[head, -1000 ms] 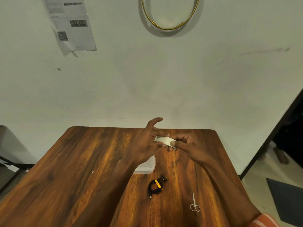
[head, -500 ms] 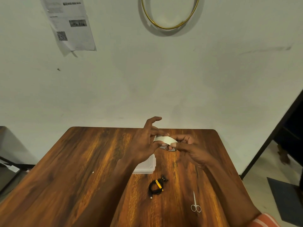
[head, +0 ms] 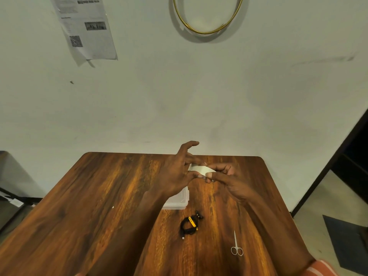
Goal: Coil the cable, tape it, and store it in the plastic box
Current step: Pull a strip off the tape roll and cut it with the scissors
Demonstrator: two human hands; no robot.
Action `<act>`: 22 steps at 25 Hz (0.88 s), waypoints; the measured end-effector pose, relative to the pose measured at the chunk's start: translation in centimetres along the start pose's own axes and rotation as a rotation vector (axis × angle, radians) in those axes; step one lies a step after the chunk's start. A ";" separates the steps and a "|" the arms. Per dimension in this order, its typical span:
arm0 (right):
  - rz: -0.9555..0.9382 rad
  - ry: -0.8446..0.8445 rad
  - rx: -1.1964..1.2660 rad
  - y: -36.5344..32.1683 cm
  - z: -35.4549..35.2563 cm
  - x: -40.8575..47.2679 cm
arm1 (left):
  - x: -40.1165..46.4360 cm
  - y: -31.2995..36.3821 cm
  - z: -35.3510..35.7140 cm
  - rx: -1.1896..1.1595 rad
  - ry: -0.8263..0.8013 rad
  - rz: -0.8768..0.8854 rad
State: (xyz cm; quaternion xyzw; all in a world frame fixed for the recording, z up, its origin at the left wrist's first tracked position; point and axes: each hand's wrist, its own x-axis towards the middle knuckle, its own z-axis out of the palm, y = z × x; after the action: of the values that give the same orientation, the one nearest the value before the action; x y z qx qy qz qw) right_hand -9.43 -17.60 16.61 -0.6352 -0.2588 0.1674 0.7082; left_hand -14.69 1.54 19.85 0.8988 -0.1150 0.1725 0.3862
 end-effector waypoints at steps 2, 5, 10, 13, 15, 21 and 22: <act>0.003 0.019 0.005 0.0 0.1 -0.1 | 0.0 -0.1 0.0 -0.007 0.002 0.007; 0.028 0.062 0.044 0.4 0.3 -0.1 | 0.1 -0.1 0.0 -0.037 0.003 -0.004; 0.070 0.017 0.127 0.3 0.0 -0.3 | -0.2 -0.3 0.2 -0.052 0.037 -0.031; 0.051 0.041 0.079 0.1 0.2 -0.2 | -0.3 -0.2 0.2 -0.065 0.039 -0.035; 0.039 0.072 0.062 0.1 0.4 -0.2 | -0.3 -0.2 0.2 -0.067 0.042 -0.024; 0.013 0.114 0.051 0.4 0.7 -0.2 | -0.2 -0.4 0.4 -0.038 0.052 -0.017; 0.009 0.126 0.051 0.4 0.8 -0.2 | -0.2 -0.3 0.4 -0.038 0.053 -0.014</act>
State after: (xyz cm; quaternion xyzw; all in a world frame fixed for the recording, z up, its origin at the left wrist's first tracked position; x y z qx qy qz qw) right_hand -10.02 -16.95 16.24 -0.6273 -0.2065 0.1371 0.7382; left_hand -14.65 1.51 19.33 0.8870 -0.1018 0.1916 0.4075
